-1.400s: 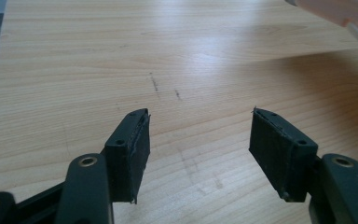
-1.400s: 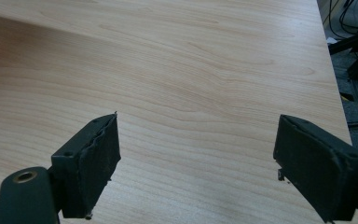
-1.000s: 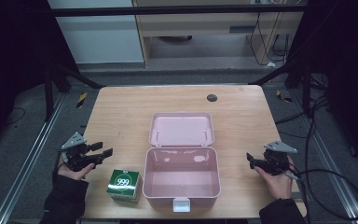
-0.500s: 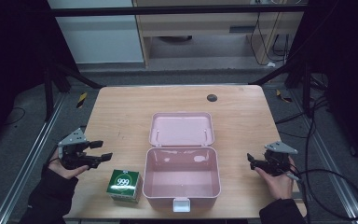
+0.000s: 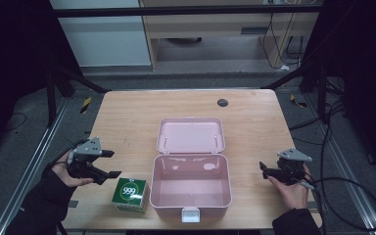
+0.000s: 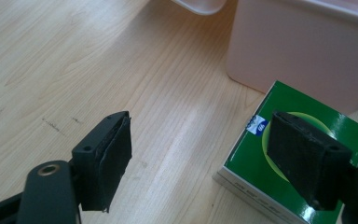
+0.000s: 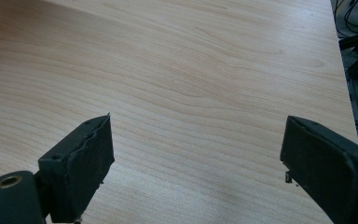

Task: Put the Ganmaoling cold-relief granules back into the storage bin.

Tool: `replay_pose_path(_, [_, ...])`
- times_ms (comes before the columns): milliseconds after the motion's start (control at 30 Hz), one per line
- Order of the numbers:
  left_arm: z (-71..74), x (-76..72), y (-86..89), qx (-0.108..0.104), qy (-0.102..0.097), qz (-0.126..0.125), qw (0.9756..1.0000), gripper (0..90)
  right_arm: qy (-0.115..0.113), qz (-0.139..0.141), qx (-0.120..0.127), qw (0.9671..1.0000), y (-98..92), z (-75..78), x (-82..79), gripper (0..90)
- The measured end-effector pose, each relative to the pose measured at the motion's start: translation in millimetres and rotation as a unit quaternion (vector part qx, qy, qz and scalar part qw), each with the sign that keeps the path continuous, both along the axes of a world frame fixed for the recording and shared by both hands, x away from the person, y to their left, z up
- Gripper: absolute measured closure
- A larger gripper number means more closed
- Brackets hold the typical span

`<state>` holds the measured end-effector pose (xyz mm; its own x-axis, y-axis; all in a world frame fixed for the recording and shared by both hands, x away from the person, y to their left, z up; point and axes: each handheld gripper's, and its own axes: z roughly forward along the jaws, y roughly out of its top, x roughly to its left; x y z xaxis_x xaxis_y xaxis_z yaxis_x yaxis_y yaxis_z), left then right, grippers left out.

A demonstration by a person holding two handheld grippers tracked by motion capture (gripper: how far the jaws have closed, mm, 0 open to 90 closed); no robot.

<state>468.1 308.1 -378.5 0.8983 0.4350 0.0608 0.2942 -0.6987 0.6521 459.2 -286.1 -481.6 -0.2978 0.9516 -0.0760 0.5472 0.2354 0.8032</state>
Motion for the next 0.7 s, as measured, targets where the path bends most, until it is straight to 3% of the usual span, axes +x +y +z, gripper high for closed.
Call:
replay_pose_path(200, [6.8,-1.9,-7.3,0.034,0.004,-0.028,0.999,20.6,-0.001,0.0,0.001,1.0,-0.1,0.5,-0.5,9.6])
replay_pose_path(467, [9.8,-9.0,-20.3,0.076,0.018,-0.086,0.9933,18.3,0.003,0.001,0.001,1.0,-0.2,-0.3,0.0,9.0])
replay_pose_path(700, [10.0,-13.6,-30.3,0.101,0.025,-0.117,0.9877,16.4,0.004,0.001,0.002,1.0,-0.1,-0.7,0.1,8.5])
